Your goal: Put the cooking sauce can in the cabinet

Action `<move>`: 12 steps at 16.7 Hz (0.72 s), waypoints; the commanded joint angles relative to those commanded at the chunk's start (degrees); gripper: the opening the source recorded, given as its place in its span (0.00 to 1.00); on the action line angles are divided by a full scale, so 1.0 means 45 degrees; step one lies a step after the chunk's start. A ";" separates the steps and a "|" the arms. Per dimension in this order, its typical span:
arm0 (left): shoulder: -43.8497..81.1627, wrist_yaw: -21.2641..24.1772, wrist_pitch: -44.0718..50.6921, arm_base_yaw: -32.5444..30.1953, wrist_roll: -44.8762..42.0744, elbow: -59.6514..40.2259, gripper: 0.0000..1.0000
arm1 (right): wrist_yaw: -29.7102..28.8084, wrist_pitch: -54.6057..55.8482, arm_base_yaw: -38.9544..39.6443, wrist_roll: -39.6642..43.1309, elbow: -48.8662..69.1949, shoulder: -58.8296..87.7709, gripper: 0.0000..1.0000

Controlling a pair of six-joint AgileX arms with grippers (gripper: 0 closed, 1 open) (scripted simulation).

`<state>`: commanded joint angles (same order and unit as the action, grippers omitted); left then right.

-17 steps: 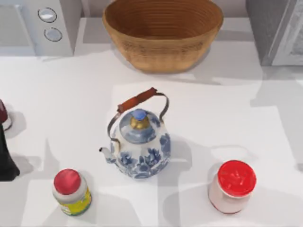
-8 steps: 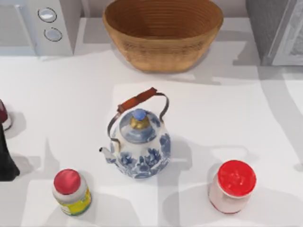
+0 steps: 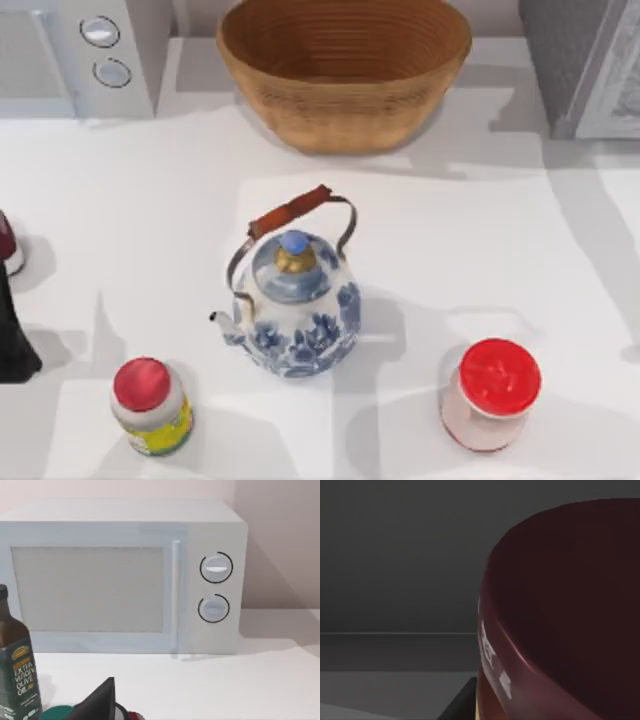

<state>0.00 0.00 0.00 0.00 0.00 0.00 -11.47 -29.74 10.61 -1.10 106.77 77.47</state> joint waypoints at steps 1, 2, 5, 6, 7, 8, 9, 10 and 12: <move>0.0000 0.0000 0.0000 0.0000 0.0000 0.0000 1.00 | 0.0019 0.0034 -0.0081 0.0006 0.0157 0.0165 0.00; 0.0000 0.0000 0.0000 0.0000 0.0000 0.0000 1.00 | 0.0076 0.0095 -0.0173 0.0015 0.0441 0.0466 0.00; 0.0000 0.0000 0.0000 0.0000 0.0000 0.0000 1.00 | 0.0282 0.0345 -0.0453 0.0018 0.2001 0.2150 0.00; 0.0000 0.0000 0.0000 0.0000 0.0000 0.0000 1.00 | 0.0382 0.0420 -0.0503 0.0009 0.2634 0.2961 0.00; 0.0000 0.0000 0.0000 0.0000 0.0000 0.0000 1.00 | 0.0528 0.0500 -0.0519 0.0002 0.3247 0.3828 0.00; 0.0000 0.0000 0.0000 0.0000 0.0000 0.0000 1.00 | 0.0647 0.0570 -0.0550 -0.0002 0.3802 0.4598 0.00; 0.0000 0.0000 0.0000 0.0000 0.0000 0.0000 1.00 | 0.0733 0.0646 -0.0615 -0.0004 0.4341 0.5243 0.00; 0.0000 0.0000 0.0000 0.0000 0.0000 0.0000 1.00 | 0.0810 0.0731 -0.0707 -0.0007 0.4821 0.5760 0.00; 0.0000 0.0000 0.0000 0.0000 0.0000 0.0000 1.00 | 0.0951 0.0937 -0.0953 0.0002 0.5420 0.6408 0.00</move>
<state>0.00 0.00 0.00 0.00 0.00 0.00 -7.19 -25.53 6.32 -1.09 131.16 106.30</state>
